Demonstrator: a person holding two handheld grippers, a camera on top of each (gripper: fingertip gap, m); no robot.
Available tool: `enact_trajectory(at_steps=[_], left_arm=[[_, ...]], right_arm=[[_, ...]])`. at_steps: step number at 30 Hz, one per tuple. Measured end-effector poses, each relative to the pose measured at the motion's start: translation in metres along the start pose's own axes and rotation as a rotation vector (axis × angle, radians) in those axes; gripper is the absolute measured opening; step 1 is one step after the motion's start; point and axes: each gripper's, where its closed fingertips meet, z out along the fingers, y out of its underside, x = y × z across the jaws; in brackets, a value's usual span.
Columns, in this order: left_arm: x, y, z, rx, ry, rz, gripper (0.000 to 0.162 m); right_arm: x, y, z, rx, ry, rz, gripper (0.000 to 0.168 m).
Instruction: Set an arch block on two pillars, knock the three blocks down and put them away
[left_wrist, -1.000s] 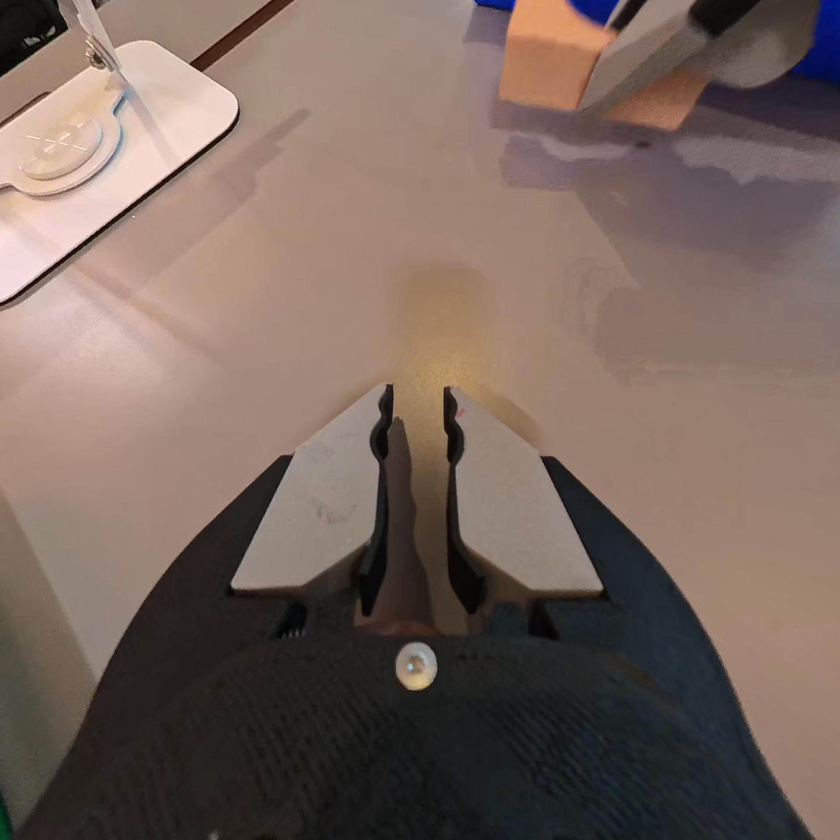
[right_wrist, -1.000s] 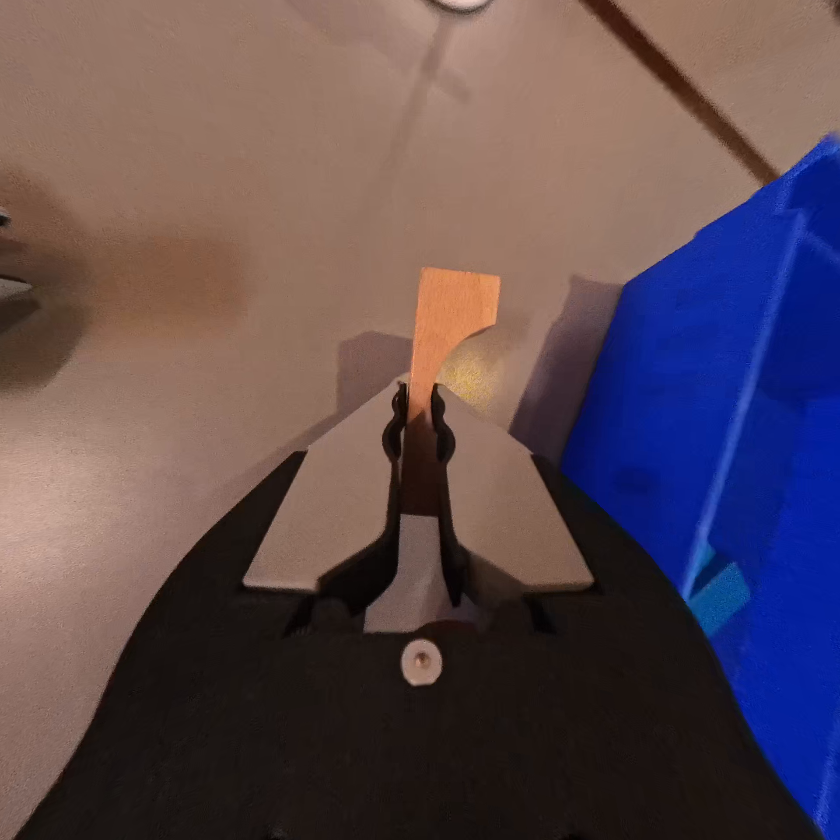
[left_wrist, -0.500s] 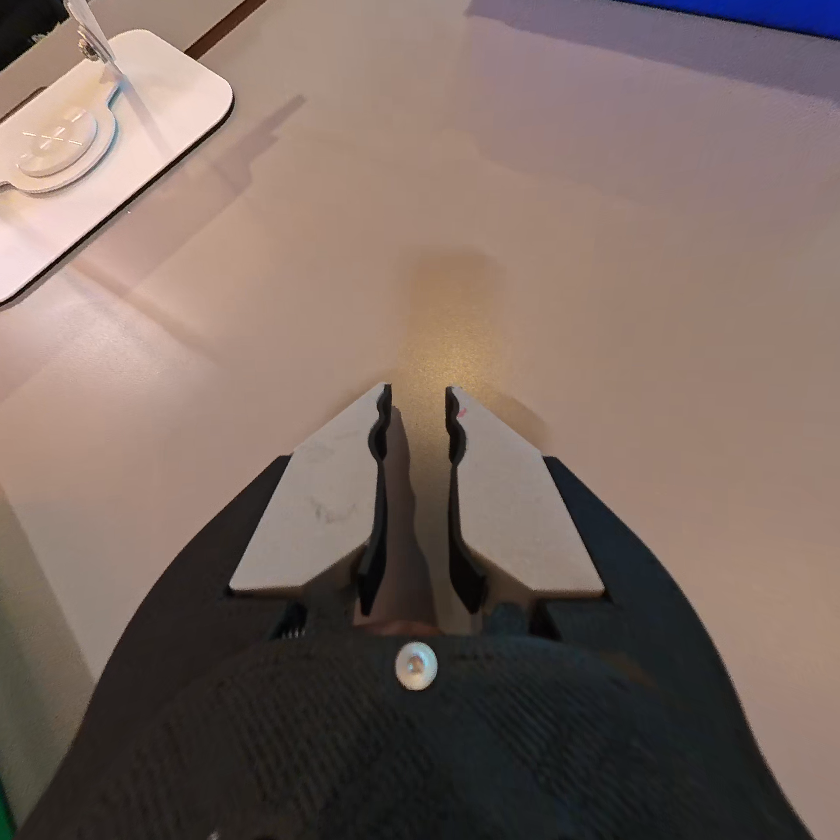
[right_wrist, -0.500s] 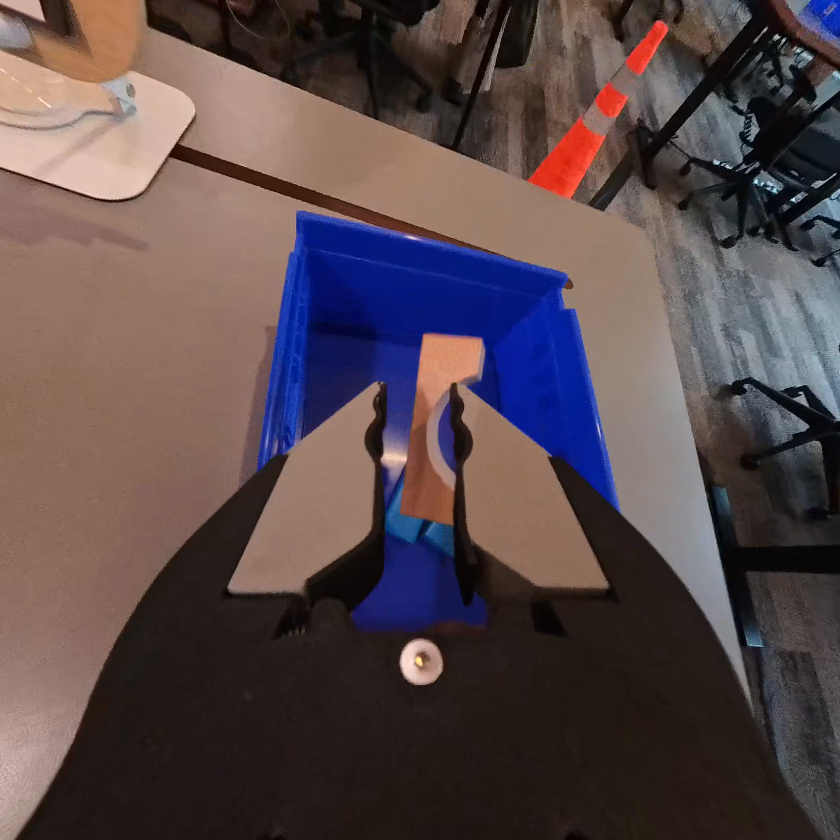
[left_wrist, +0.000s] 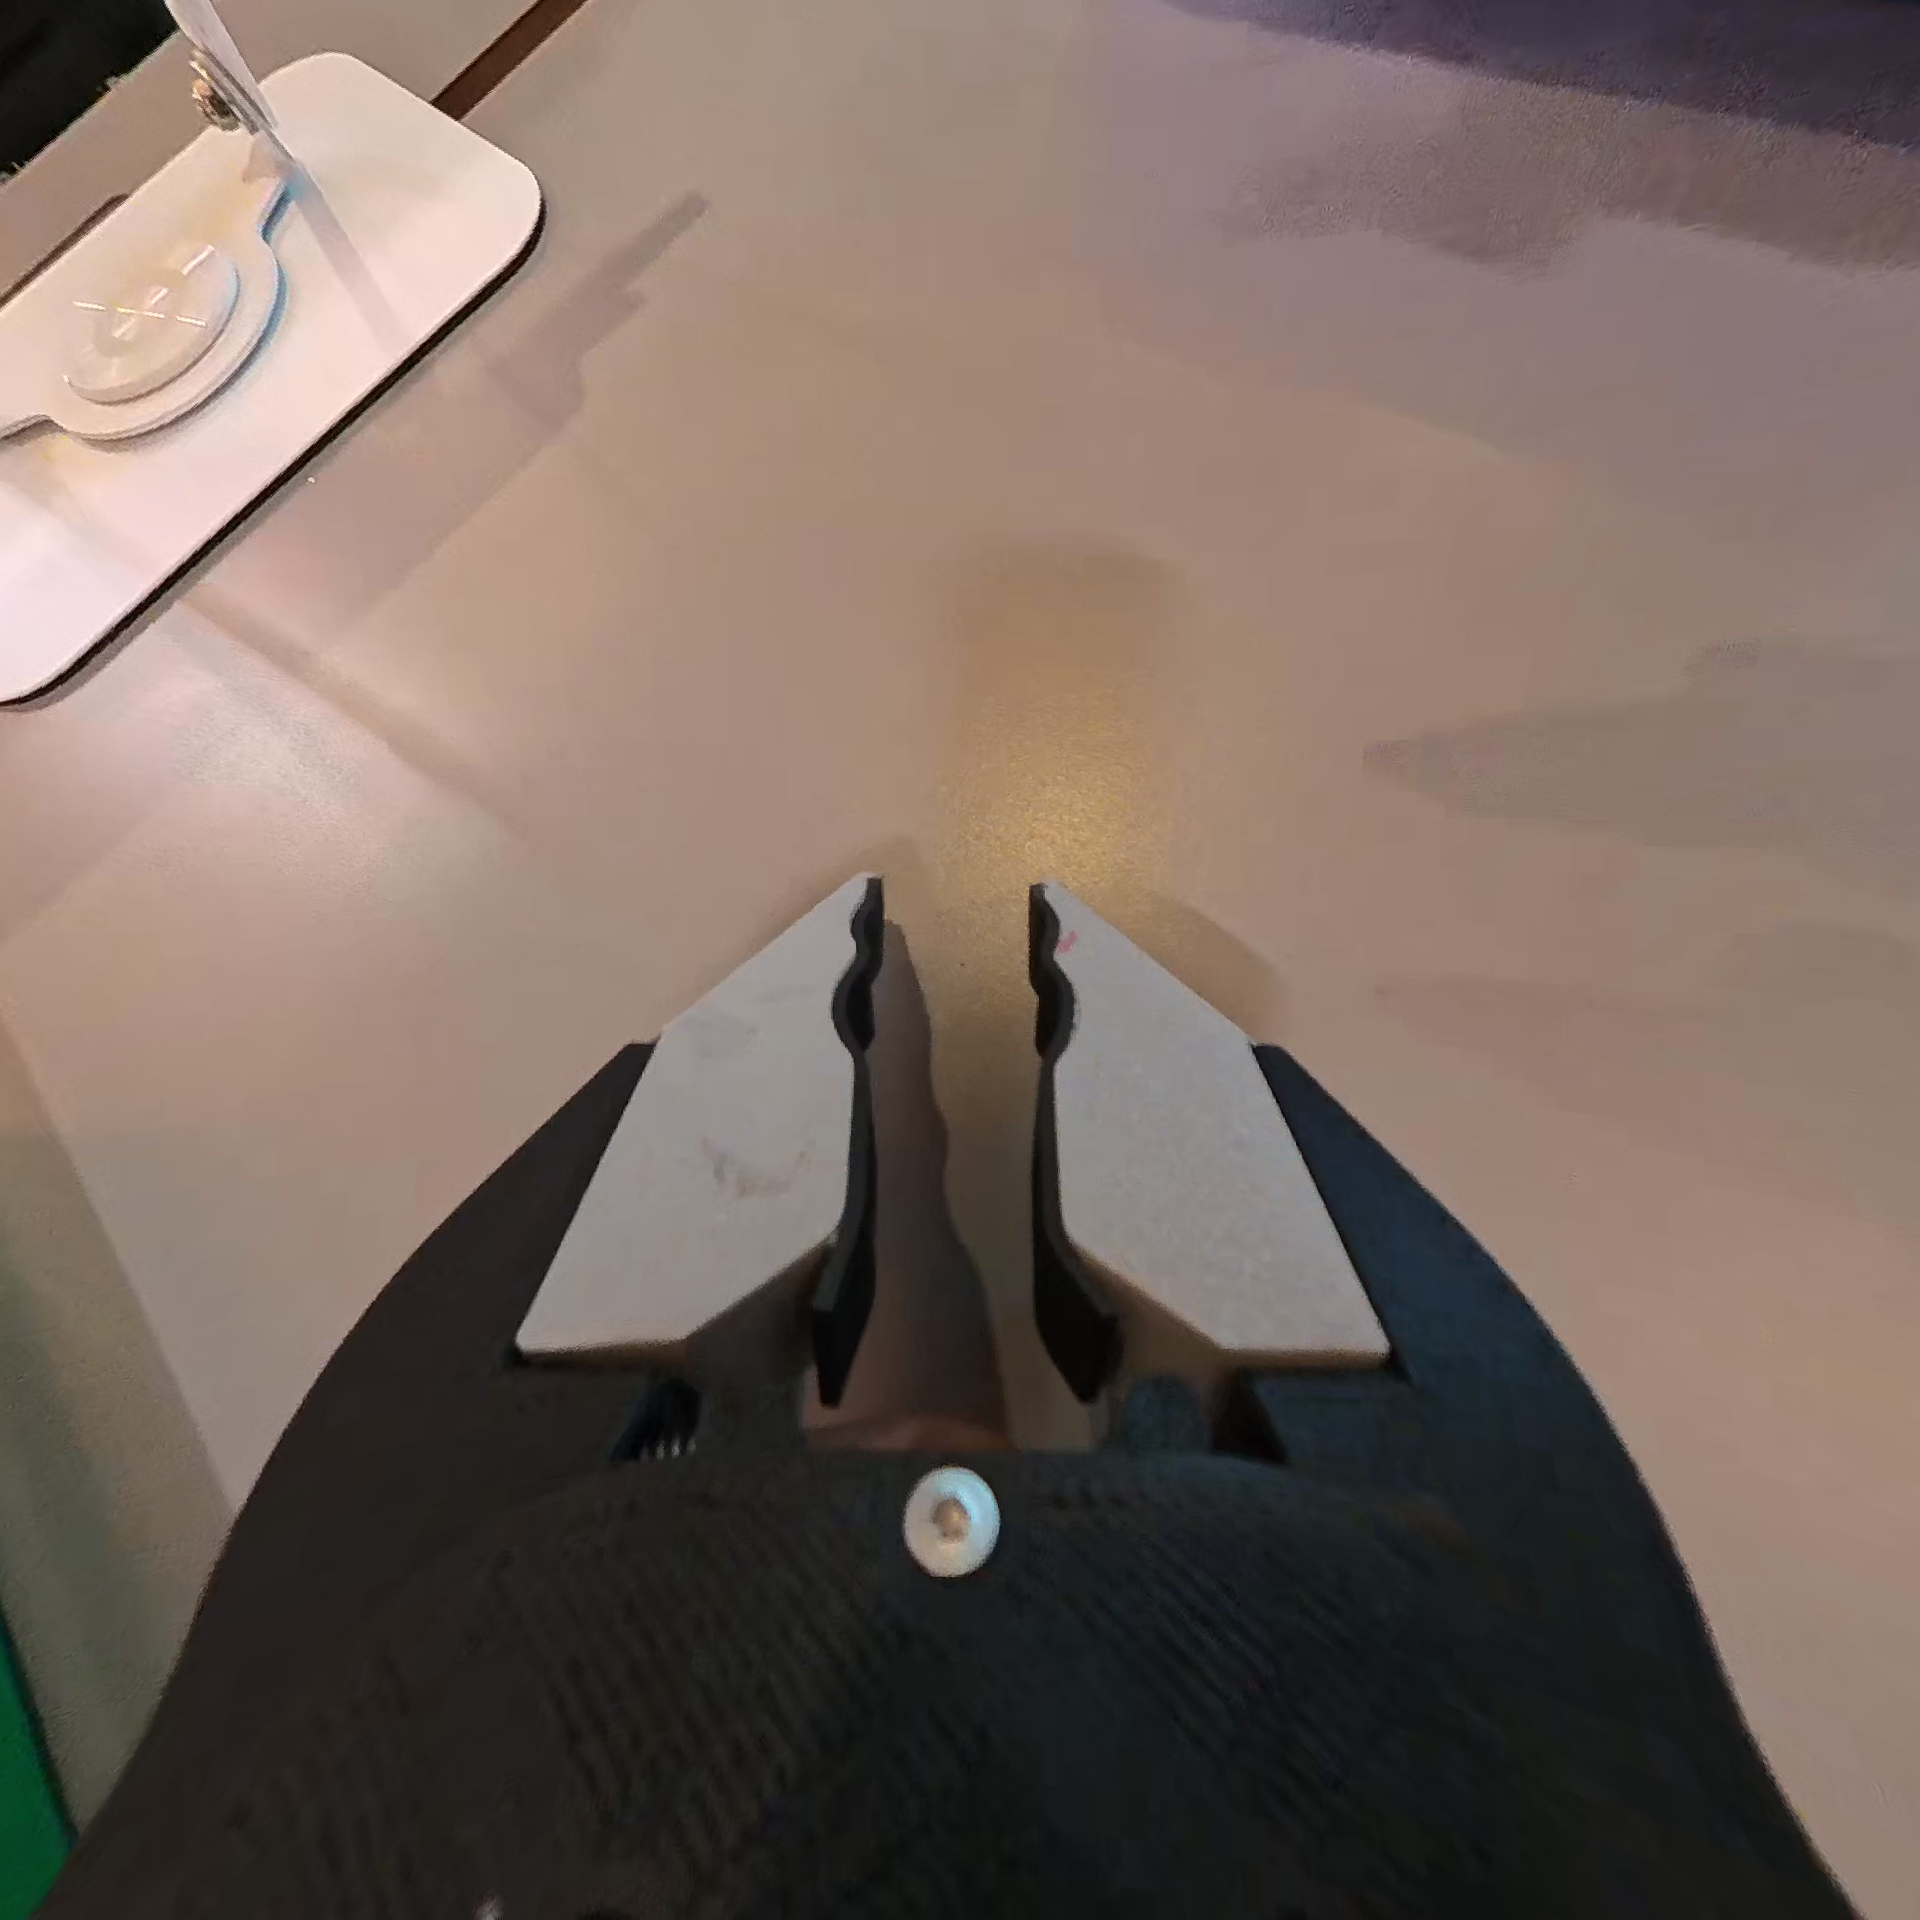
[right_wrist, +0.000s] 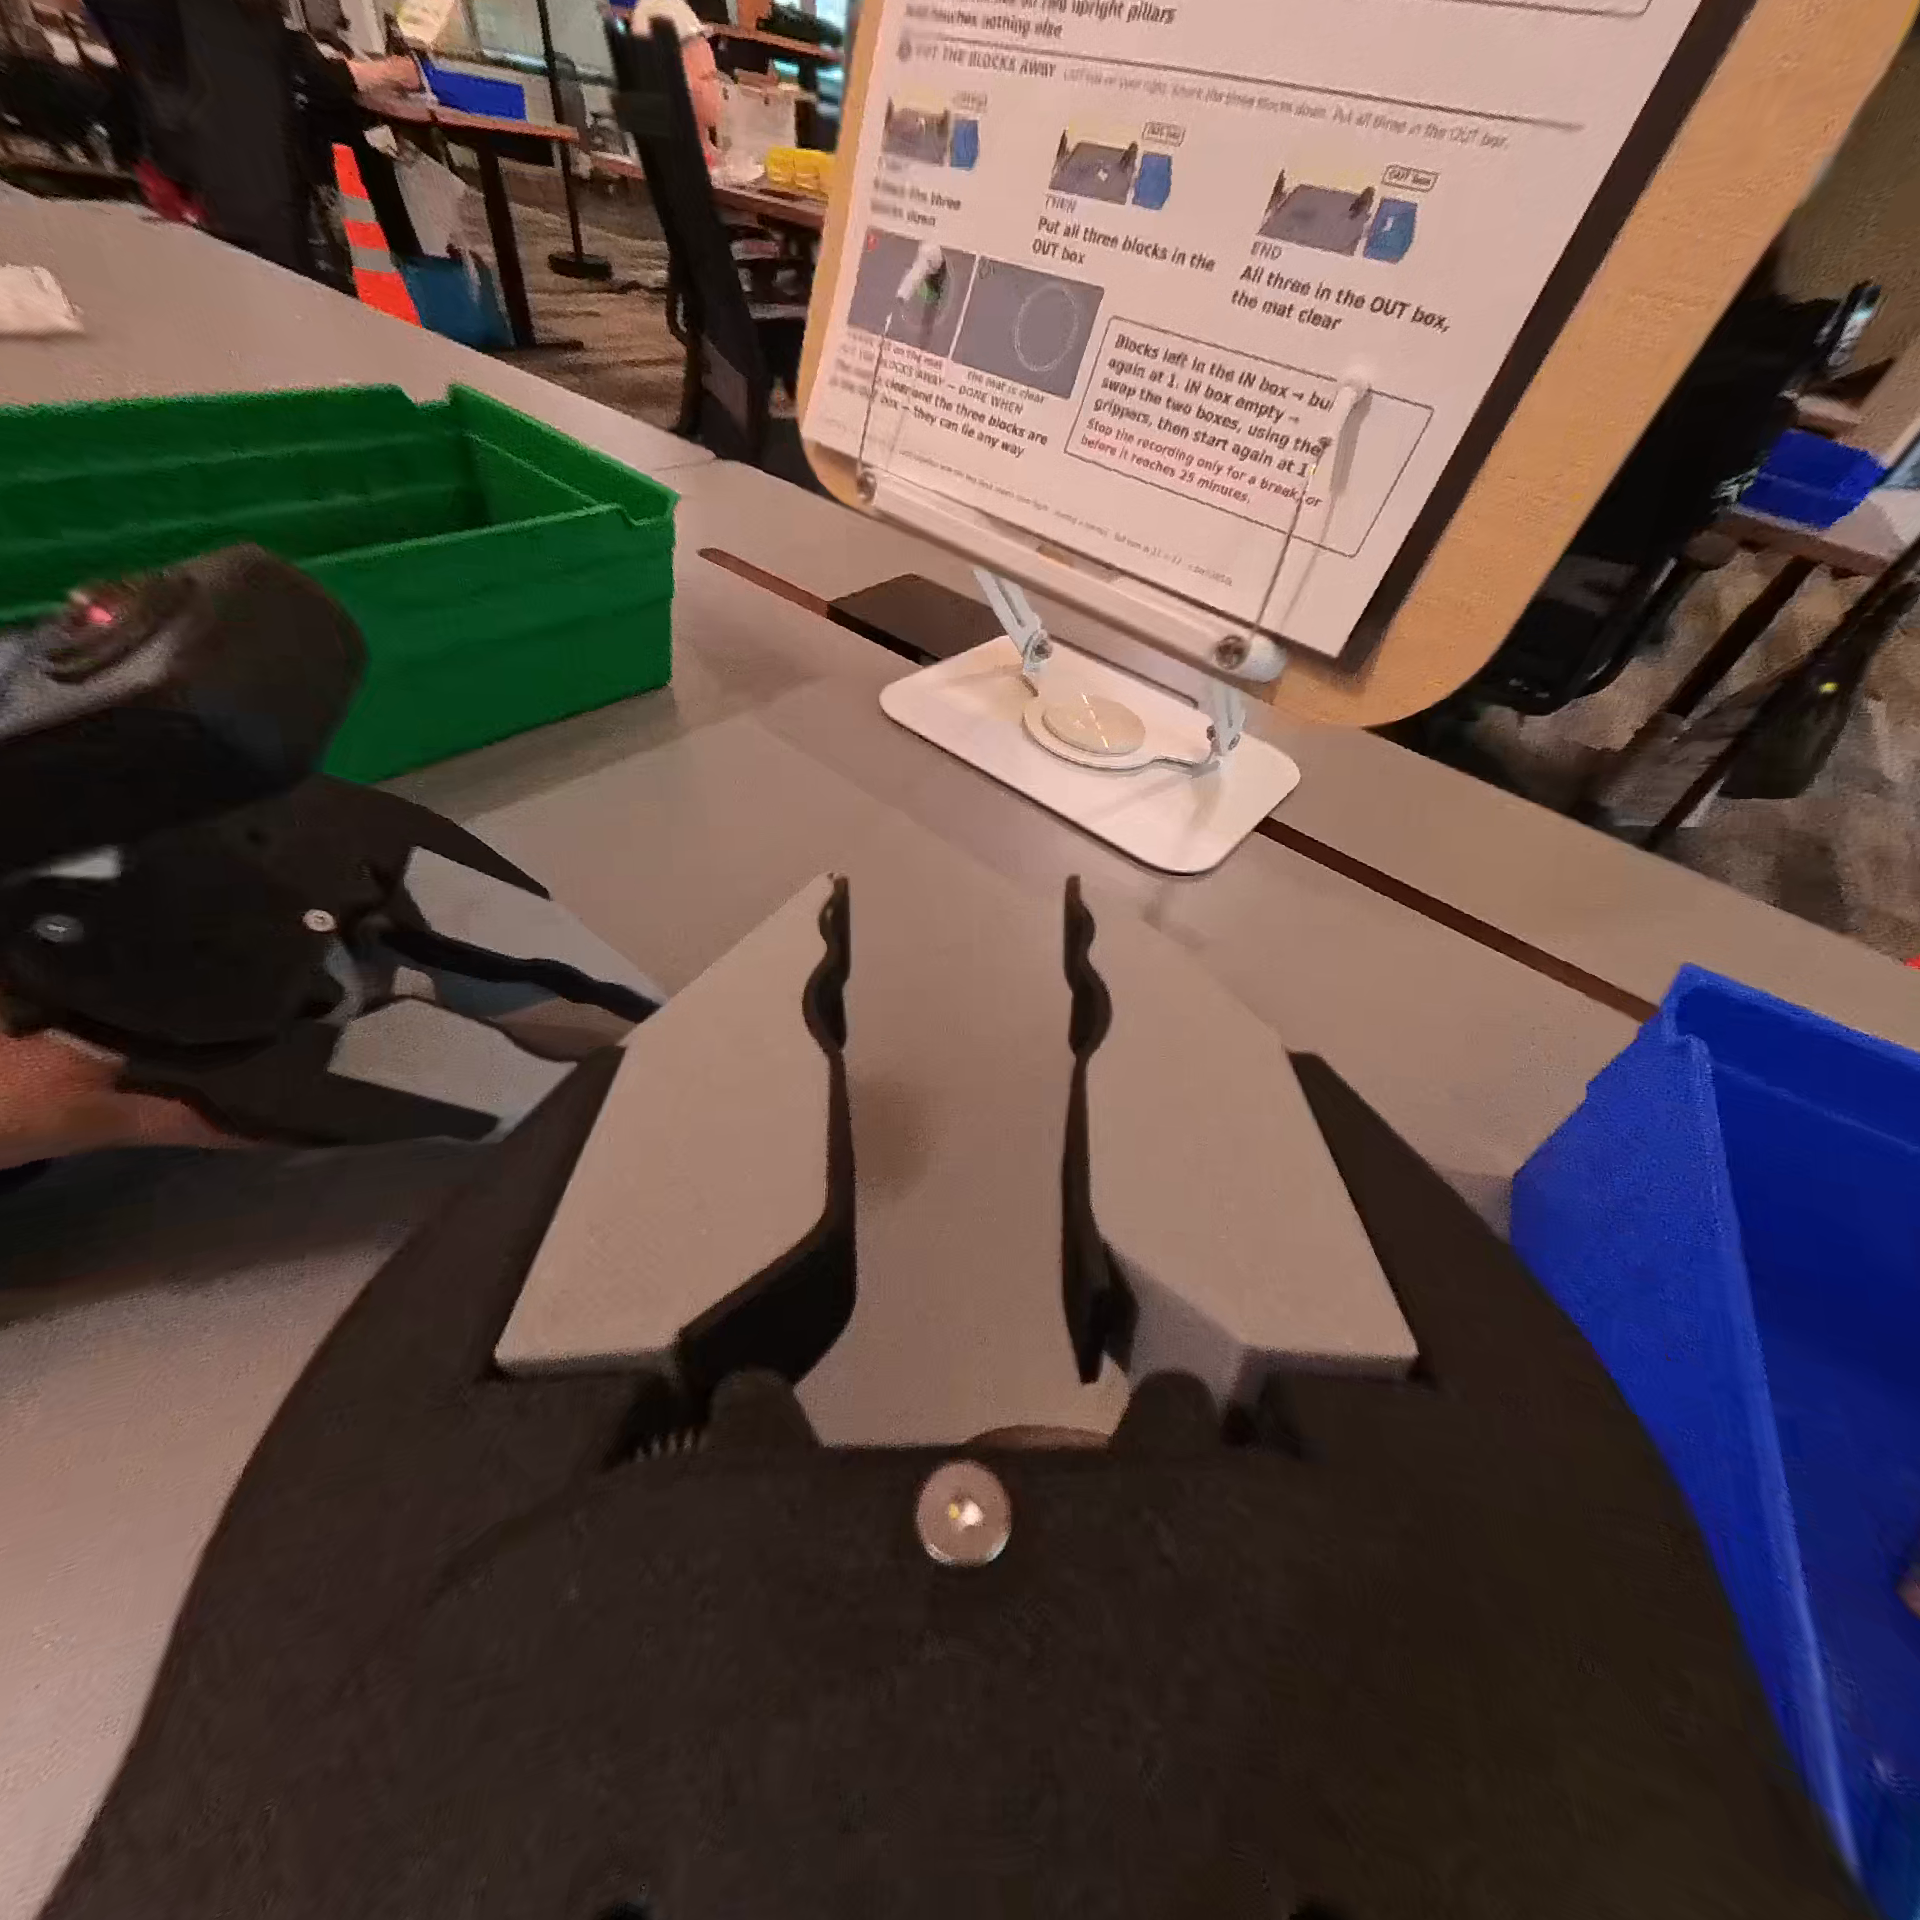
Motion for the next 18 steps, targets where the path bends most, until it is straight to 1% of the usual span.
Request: enact_trajectory(at_steps=[3, 5, 7, 8, 12, 15, 18], left_arm=[[-0.005, 0.000, -0.001, 0.005, -0.022, -0.019, 0.033], [-0.014, -0.007, -0.005, 0.051, -0.073, -0.037, 0.034], [-0.023, -0.018, -0.012, 0.126, -0.125, -0.065, 0.035], [-0.025, -0.022, -0.015, 0.153, -0.135, -0.081, 0.038], [-0.025, -0.029, -0.021, 0.193, -0.142, -0.104, 0.049], [-0.025, -0.031, -0.023, 0.207, -0.165, -0.092, 0.055], [-0.023, -0.031, -0.022, 0.211, -0.167, -0.104, 0.058]], right_arm=[[0.001, 0.026, 0.024, 0.004, 0.054, -0.072, 0.037], [0.000, 0.047, 0.035, -0.037, 0.045, -0.090, 0.034], [-0.004, 0.061, 0.041, -0.111, 0.000, -0.087, 0.040], [0.000, 0.065, 0.043, -0.124, 0.010, -0.093, 0.043], [0.001, 0.075, 0.046, -0.149, -0.015, -0.065, 0.049], [-0.004, 0.073, 0.045, -0.119, -0.035, -0.084, 0.049], [-0.015, 0.066, 0.037, -0.045, -0.081, -0.086, 0.047]])
